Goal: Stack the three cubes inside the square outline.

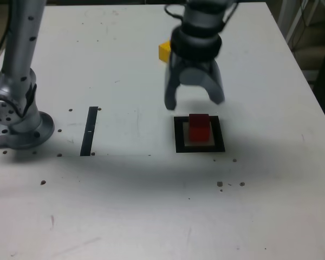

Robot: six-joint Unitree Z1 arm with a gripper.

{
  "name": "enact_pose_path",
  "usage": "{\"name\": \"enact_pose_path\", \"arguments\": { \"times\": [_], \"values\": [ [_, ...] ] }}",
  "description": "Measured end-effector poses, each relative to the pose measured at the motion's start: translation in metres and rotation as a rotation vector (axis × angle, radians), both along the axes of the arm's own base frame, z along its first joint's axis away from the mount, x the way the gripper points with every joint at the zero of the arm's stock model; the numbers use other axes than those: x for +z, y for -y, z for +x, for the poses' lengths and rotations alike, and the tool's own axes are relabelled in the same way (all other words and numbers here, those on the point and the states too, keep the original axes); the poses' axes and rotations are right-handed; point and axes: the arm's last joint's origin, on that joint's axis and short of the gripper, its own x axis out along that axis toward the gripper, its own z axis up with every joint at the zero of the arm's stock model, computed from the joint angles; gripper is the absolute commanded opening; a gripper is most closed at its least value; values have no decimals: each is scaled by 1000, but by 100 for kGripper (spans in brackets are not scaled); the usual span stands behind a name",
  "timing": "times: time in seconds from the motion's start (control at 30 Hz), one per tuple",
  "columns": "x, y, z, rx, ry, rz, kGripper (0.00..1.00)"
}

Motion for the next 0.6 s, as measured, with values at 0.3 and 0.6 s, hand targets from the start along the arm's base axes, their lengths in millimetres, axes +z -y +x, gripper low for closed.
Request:
{"name": "enact_pose_path", "arguments": {
  "times": [0.3, 0.6],
  "values": [
    [16, -49, -16, 90, -6, 1, 99],
    [27, -104, -33, 226, -17, -10, 99]
  ]
}}
